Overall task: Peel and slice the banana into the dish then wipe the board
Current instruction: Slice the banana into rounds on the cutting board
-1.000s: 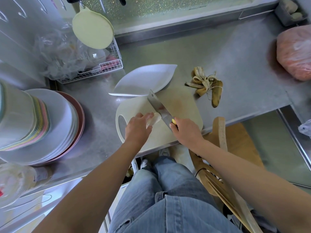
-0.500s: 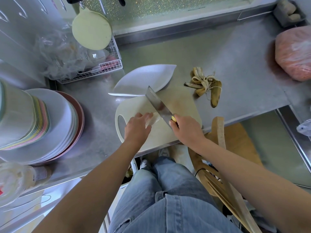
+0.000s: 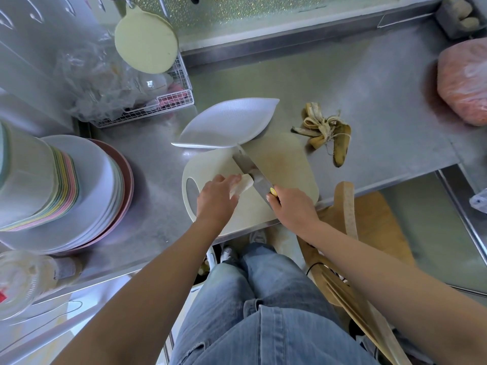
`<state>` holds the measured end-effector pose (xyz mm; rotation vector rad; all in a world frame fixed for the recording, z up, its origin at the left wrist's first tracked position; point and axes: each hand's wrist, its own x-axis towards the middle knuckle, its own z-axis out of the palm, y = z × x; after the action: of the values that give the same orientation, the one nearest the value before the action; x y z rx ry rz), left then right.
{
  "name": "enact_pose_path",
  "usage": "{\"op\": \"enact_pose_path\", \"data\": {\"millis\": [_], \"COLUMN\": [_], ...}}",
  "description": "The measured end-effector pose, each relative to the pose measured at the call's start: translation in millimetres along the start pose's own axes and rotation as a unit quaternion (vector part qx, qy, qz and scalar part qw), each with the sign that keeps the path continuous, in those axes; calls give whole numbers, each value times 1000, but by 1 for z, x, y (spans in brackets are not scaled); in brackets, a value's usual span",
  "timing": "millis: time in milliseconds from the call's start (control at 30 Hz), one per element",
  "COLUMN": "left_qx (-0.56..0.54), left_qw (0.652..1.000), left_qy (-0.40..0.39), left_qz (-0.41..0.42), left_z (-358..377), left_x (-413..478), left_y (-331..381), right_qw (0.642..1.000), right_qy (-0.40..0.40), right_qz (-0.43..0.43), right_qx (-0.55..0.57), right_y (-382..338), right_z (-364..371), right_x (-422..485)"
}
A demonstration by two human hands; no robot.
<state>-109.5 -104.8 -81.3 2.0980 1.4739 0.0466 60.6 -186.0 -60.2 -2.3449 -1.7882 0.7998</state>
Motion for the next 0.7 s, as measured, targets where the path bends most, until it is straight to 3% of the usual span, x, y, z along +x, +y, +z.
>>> {"op": "enact_pose_path", "data": {"millis": [200,700], "left_qx": [2,4], "left_qw": [1000,1000], "left_qy": [-5,-6], "left_qz": [6,4], "left_z": [0,1], "left_x": [1,1], "left_y": [-1,-2], "right_qw": [998,1000], "right_qy": [59,11], "right_qz": [-31,-13], "right_qx": [15,-4], "right_y": [-6,-6], "right_z": [-17,-7], "right_x": [4,4]}}
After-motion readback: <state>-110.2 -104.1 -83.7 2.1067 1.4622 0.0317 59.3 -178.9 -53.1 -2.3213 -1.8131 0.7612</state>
